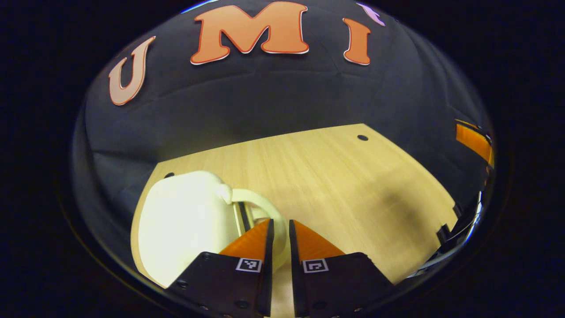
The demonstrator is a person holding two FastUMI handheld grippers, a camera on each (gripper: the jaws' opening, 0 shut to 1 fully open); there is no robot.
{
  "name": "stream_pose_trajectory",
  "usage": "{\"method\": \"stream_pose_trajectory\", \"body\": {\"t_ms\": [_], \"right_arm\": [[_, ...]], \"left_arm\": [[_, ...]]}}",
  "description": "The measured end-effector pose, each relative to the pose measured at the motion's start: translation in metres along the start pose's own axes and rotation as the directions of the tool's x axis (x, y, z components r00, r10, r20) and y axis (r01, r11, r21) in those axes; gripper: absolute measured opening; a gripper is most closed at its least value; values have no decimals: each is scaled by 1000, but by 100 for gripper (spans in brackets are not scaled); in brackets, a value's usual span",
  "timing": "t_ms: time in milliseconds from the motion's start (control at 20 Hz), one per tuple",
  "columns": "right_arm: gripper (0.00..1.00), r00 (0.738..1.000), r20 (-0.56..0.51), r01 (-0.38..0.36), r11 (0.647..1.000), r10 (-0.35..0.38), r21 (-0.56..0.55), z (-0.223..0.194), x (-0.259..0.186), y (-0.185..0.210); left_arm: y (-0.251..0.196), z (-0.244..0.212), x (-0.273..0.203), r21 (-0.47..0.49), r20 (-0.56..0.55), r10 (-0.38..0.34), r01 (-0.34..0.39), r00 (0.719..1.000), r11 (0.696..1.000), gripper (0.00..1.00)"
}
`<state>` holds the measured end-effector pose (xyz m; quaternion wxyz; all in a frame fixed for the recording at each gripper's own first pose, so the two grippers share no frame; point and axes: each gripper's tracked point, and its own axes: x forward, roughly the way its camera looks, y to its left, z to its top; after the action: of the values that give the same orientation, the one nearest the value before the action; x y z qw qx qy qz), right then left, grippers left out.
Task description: First open the suitcase, pack the skin care products into it, and then close the suitcase.
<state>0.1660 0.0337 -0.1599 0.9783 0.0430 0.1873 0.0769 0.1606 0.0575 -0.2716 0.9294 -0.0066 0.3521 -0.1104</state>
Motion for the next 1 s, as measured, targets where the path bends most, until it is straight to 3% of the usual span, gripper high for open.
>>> {"method": "stream_pose_trajectory", "body": {"t_ms": [50, 250, 350, 650, 1000], "right_arm": [[95, 1000, 2, -2, 1000, 2, -1, 0, -1, 0], [95, 998, 58, 11, 1000, -9, -25, 18, -4, 7], [95, 994, 109, 7, 999, -1, -50, 33, -7, 17], [94, 983, 180, -34, 997, 46, -71, 55, -11, 48], [95, 979, 199, -35, 996, 51, -82, 59, -17, 50]], "left_arm": [[-6, 7, -1, 14, 26, 2, -2, 1000, 1000, 19], [-32, 50, -25, -1, 160, -9, 9, 987, 1000, 77], [-42, 73, -41, 2, 238, -2, 1, 971, 1000, 92], [-64, 127, -81, -73, 419, 27, 4, 908, 997, 96], [-51, 132, -105, -149, 490, 86, -14, 867, 989, 98]]}}
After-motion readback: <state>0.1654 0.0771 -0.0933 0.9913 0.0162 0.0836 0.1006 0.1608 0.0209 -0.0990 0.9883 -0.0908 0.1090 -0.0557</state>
